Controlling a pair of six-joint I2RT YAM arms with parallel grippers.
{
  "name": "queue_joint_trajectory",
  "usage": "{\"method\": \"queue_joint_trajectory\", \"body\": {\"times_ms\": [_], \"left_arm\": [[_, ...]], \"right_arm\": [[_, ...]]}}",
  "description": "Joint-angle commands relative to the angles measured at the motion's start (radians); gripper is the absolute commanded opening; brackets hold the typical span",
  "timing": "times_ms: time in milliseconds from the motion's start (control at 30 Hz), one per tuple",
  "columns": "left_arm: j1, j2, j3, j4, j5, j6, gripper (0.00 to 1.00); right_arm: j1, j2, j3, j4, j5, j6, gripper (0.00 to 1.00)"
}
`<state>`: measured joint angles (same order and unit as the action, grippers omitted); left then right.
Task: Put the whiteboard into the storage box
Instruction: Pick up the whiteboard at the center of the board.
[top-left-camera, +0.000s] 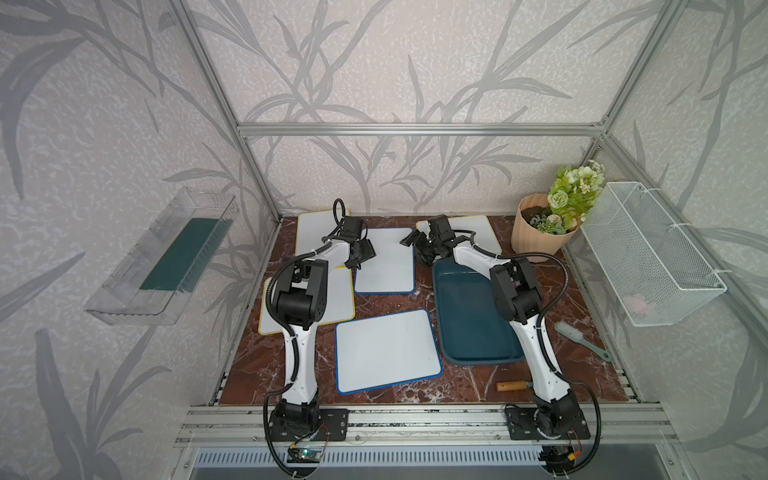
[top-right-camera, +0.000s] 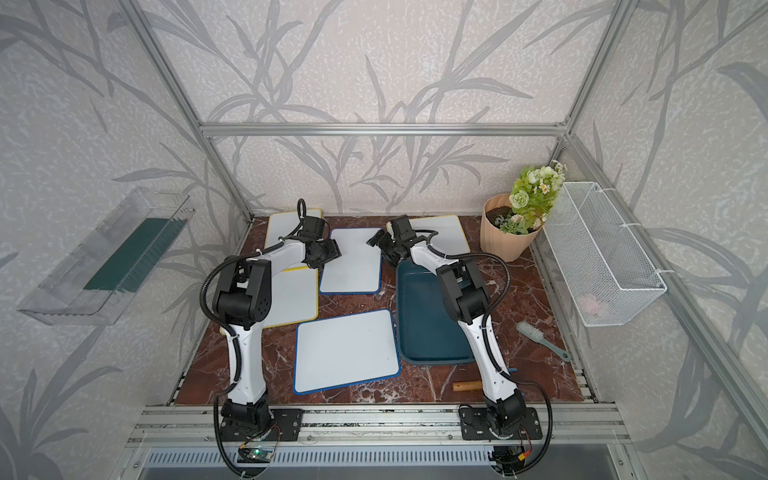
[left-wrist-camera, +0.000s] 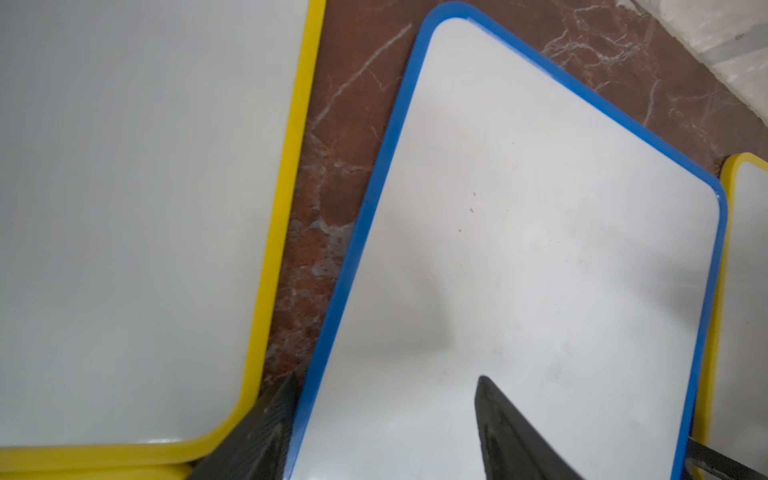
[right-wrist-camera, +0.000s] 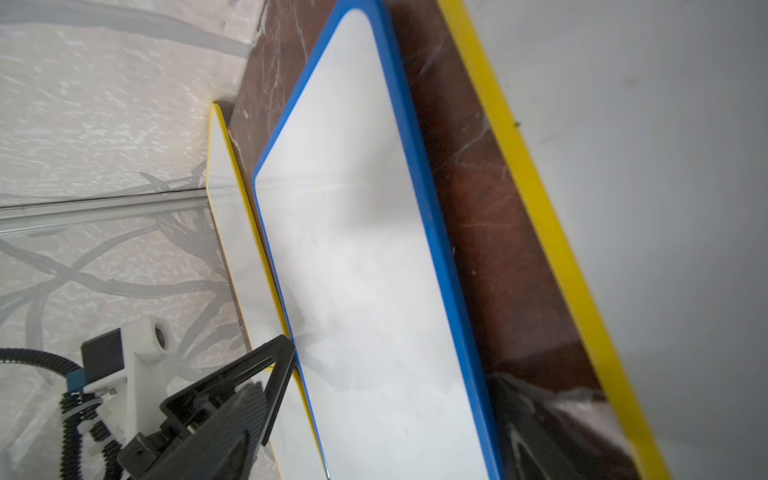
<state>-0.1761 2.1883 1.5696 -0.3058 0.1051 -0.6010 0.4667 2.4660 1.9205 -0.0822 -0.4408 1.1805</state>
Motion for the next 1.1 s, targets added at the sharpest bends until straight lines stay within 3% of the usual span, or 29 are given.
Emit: {"method": "queue_joint_trajectory", "body": {"times_ms": [0,333,667,1067], "left_arm": [[-0.045,0.088,-0.066,-0.116,0.183,-0.040,0.68],[-0.024,0.078,-0.090,-0.073,0.239,-0.072,0.68],[-0.019,0.079,-0.100,-0.069,0.237,-0.075,0.68],[-0.013,0.065,-0.111,-0.069,0.229,-0.077,0.68]], "right_arm": [[0.070,0.029,-0.055,0.076,-0.175,0.109,0.87],[0.065,0.008,-0.133,0.232,-0.170,0.178,0.81],[0.064,-0.010,-0.155,0.233,-0.145,0.125,0.74],[0.061,-0.048,-0.144,0.256,-0.068,0.034,0.58]]}}
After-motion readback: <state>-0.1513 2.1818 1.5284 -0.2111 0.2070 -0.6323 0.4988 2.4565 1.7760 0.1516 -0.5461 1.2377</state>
